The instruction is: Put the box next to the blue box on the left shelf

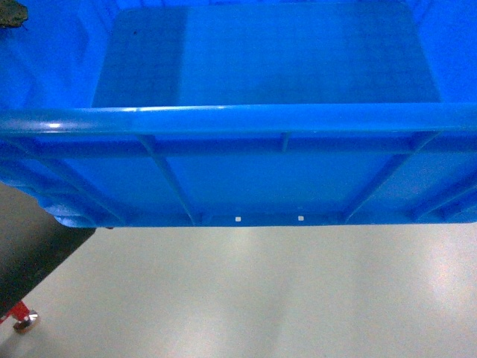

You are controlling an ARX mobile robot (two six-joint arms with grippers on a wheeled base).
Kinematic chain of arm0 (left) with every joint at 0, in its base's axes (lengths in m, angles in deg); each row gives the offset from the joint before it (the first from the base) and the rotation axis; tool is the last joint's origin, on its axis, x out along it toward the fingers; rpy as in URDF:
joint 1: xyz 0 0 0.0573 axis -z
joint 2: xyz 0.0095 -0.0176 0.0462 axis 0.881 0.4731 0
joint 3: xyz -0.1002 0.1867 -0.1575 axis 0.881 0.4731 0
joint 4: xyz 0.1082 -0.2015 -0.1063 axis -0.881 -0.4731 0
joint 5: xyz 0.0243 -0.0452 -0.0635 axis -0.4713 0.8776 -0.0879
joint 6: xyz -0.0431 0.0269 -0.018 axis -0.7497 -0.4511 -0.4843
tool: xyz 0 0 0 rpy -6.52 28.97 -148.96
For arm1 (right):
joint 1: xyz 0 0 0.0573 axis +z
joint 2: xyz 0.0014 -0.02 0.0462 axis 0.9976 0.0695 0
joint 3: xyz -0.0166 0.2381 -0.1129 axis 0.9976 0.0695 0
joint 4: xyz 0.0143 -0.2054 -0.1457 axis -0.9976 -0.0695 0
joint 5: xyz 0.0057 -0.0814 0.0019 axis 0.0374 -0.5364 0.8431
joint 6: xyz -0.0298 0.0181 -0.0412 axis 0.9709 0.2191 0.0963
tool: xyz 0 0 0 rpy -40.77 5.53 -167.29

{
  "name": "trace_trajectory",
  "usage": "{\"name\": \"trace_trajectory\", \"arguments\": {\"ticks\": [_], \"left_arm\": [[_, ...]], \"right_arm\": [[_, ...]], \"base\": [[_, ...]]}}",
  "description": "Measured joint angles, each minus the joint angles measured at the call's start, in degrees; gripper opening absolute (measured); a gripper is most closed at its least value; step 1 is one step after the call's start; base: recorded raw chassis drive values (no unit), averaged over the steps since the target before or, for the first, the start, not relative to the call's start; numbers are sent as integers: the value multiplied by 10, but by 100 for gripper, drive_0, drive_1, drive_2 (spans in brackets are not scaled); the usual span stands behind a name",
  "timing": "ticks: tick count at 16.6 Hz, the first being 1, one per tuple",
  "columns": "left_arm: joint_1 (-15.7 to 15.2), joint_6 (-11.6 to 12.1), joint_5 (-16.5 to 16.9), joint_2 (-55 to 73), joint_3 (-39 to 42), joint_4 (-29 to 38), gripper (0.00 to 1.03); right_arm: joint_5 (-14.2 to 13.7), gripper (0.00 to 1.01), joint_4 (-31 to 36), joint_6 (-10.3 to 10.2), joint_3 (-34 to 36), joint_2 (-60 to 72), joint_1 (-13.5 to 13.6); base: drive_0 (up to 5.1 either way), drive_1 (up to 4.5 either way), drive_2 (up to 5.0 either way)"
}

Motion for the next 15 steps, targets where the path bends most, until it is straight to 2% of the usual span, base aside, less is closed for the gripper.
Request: {"name": "trace_trajectory", "arguments": {"ticks": [13, 15], "left_arm": [[0, -2, 0, 0, 0, 0, 11], [3, -2, 2, 0, 0, 0, 11]], "right_arm": [[0, 20, 0, 2, 0, 0, 0], [-4, 20, -1, 2, 1, 0, -1]], "base": [[-152, -152, -152], [-12, 408, -431]]}}
